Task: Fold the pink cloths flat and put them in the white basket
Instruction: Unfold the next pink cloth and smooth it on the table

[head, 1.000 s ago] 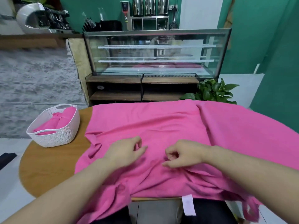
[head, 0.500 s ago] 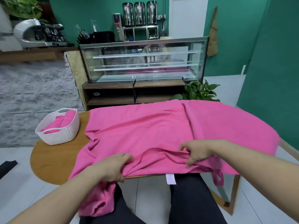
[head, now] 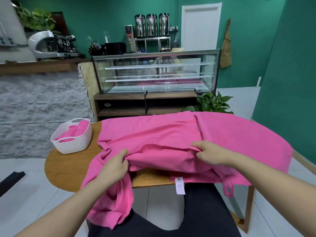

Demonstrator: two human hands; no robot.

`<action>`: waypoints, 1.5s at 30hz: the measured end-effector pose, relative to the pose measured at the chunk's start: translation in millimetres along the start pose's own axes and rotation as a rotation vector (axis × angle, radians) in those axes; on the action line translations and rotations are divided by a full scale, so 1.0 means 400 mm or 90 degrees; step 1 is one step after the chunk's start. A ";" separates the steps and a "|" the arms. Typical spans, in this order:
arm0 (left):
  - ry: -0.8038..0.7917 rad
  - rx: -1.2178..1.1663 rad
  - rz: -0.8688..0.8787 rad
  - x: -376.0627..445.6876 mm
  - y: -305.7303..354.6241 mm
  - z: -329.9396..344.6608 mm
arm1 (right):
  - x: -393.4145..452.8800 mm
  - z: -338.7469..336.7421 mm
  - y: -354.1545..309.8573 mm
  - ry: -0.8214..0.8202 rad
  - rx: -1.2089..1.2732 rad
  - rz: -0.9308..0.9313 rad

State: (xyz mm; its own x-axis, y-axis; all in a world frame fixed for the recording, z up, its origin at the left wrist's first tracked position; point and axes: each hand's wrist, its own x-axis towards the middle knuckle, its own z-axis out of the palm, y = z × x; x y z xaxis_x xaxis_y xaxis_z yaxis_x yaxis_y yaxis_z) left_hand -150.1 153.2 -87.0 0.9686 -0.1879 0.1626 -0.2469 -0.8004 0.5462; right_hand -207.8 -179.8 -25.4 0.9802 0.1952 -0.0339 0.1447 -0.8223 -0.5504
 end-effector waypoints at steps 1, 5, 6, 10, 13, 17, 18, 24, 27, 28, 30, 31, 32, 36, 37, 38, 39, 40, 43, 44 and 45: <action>0.001 -0.070 -0.027 -0.004 0.007 -0.003 | -0.009 0.001 -0.008 -0.011 -0.001 -0.001; 0.081 -0.201 0.007 -0.010 0.016 -0.028 | -0.040 0.019 -0.021 -0.052 0.022 0.006; 0.069 -0.193 0.037 -0.014 0.017 -0.033 | -0.049 0.020 -0.024 -0.050 0.025 0.001; -0.092 0.022 0.124 -0.055 0.015 -0.043 | -0.092 0.008 -0.036 -0.037 0.025 -0.038; -0.215 0.057 0.155 -0.079 -0.011 -0.057 | -0.119 -0.004 -0.009 -0.039 -0.006 -0.055; -0.192 -0.042 0.085 -0.100 -0.025 -0.089 | -0.145 -0.023 0.026 -0.033 -0.024 -0.043; -0.181 -0.078 0.065 -0.104 -0.022 -0.094 | -0.151 -0.029 0.024 -0.040 -0.026 -0.040; -0.153 -0.305 -0.007 -0.101 -0.002 -0.105 | -0.168 -0.045 0.049 -0.127 0.032 0.098; -0.077 -0.406 -0.080 -0.096 0.015 -0.093 | -0.183 -0.037 0.016 -0.088 0.054 0.114; -0.059 -0.443 -0.088 -0.097 0.029 -0.088 | -0.190 -0.032 0.002 -0.083 0.043 0.101; -0.027 -0.430 -0.068 -0.099 0.063 -0.085 | -0.202 -0.033 -0.022 -0.124 0.001 0.075; -0.020 -0.392 -0.041 -0.104 0.080 -0.089 | -0.209 -0.037 -0.030 -0.166 -0.041 0.071; -0.032 -0.333 -0.007 -0.109 0.094 -0.097 | -0.213 -0.037 -0.028 -0.198 -0.080 0.084; -0.214 0.149 0.116 -0.142 0.108 -0.137 | -0.202 -0.019 0.001 -0.163 -0.455 0.035; -0.233 0.295 0.143 -0.136 0.090 -0.136 | -0.197 -0.015 0.006 -0.136 -0.494 0.018; -0.234 0.408 0.168 -0.129 0.078 -0.131 | -0.194 -0.013 0.015 -0.115 -0.504 0.013; -0.215 0.479 0.187 -0.125 0.068 -0.125 | -0.191 -0.012 0.023 -0.113 -0.506 0.034; -0.174 0.503 0.202 -0.123 0.067 -0.124 | -0.189 -0.013 0.028 -0.104 -0.501 0.052; -0.011 0.403 0.169 -0.114 0.039 -0.126 | -0.185 -0.015 0.050 -0.069 -0.445 0.114; 0.031 0.321 0.120 -0.110 0.022 -0.128 | -0.185 -0.015 0.057 -0.040 -0.384 0.139; 0.052 0.214 0.058 -0.106 0.004 -0.131 | -0.187 -0.015 0.061 -0.001 -0.297 0.157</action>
State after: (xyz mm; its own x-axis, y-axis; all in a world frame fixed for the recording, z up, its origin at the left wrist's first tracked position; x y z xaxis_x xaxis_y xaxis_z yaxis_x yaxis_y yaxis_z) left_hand -192.9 189.4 -50.0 0.9345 -0.2316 0.2704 -0.2959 -0.9275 0.2284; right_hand -276.7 -217.8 -31.3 0.9925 -0.0333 -0.1176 -0.0447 -0.9944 -0.0955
